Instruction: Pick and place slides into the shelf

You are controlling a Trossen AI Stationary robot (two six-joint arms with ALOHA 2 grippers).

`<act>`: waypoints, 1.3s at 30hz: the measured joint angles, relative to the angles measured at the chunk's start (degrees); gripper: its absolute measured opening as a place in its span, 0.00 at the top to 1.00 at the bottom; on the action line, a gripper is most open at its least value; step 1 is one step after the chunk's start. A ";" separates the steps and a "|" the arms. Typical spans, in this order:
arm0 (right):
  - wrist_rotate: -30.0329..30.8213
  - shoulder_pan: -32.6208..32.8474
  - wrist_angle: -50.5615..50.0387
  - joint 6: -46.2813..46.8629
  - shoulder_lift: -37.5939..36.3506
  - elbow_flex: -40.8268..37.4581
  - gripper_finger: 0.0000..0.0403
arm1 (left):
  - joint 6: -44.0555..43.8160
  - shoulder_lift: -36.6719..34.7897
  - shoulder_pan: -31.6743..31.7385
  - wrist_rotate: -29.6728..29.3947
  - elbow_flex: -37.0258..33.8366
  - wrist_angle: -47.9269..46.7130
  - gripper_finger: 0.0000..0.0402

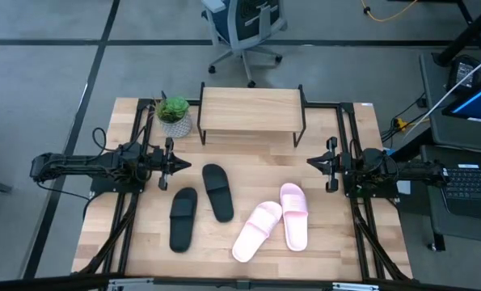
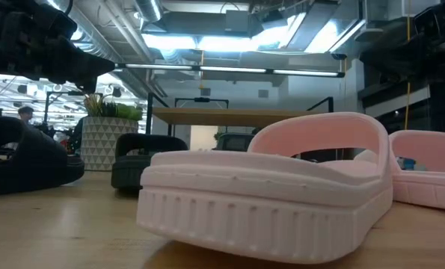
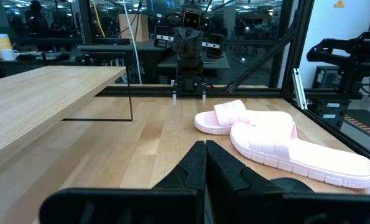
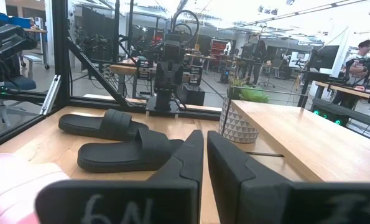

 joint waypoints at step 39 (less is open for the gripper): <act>0.46 -0.05 -0.05 -0.18 3.20 0.01 0.94 | -0.29 0.97 -0.01 -8.67 0.00 5.60 1.00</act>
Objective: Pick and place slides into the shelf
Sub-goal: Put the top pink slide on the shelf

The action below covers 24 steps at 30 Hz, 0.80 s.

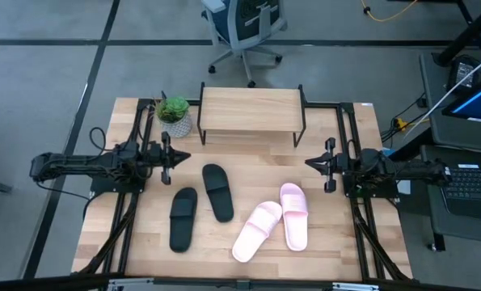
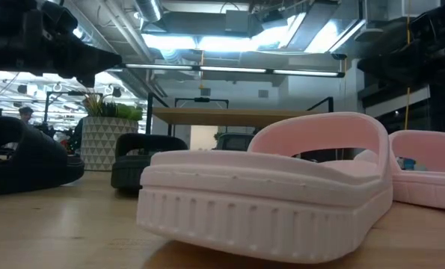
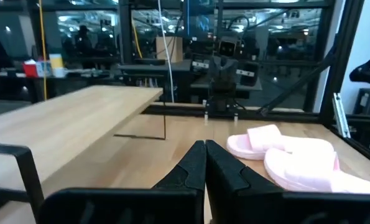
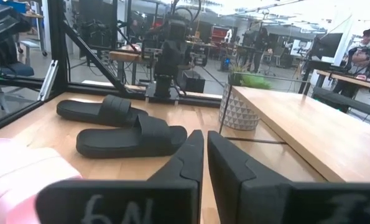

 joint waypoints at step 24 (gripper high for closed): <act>-2.62 0.01 4.53 1.73 12.59 6.36 0.94 | -0.50 18.96 0.00 7.66 6.88 8.04 1.00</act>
